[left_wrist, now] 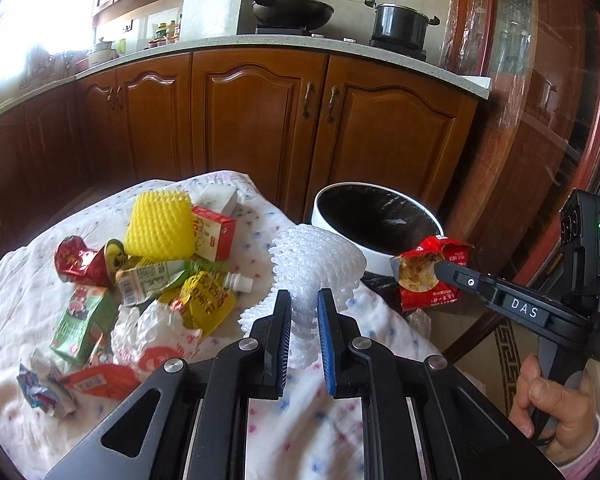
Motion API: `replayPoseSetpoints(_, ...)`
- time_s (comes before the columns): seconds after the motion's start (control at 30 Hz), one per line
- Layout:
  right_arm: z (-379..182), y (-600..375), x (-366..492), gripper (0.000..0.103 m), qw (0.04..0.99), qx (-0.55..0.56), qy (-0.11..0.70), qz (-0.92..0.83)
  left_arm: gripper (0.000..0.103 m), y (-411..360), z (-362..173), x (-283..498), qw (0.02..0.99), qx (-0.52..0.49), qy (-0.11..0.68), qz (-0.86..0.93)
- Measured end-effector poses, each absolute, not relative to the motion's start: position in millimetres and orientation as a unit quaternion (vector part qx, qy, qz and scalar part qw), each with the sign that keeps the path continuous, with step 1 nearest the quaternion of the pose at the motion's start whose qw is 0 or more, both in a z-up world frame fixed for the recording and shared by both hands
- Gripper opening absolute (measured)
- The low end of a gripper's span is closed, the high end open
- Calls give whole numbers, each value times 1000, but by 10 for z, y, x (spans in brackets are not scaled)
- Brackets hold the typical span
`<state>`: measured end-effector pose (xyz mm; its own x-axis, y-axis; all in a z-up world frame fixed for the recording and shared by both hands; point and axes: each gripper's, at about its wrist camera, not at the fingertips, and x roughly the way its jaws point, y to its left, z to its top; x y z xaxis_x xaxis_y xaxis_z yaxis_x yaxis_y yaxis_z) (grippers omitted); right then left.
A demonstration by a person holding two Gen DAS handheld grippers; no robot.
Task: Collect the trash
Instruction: 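Carry both items over the trash bin and open both tools to drop them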
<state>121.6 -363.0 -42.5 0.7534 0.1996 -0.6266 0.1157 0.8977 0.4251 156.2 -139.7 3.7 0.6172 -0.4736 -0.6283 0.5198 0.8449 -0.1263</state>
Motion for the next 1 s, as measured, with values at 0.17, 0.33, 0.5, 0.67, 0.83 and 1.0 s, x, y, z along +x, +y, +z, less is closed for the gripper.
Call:
replayPoseSetpoints(0.17,-383,-3852,1305,10,912,224,343,2,13,-1692,31,1884,890,32,352,-290)
replayPoseSetpoints(0.33,-346,-4066,1439,10,914,220,342,-20,13,-2066,45,2249,882,40,360,-302)
replayPoseSetpoints(0.5,-312,-4273,1618,10,913,212,346,-33,13,-2422,24,2613,876,49,369,-306)
replayPoseSetpoints(0.67,-365,-4422,1847,10,908,208,362,-38,13,-2742,-67,2951,868,64,386,-306)
replayPoseSetpoints(0.83,-476,-4506,2001,10,900,199,385,-42,13,-2998,-250,3179,856,78,411,-303)
replayPoseSetpoints(1.0,-608,-4566,2104,10,891,200,405,-42,14,-3164,-345,3300,851,86,422,-301)
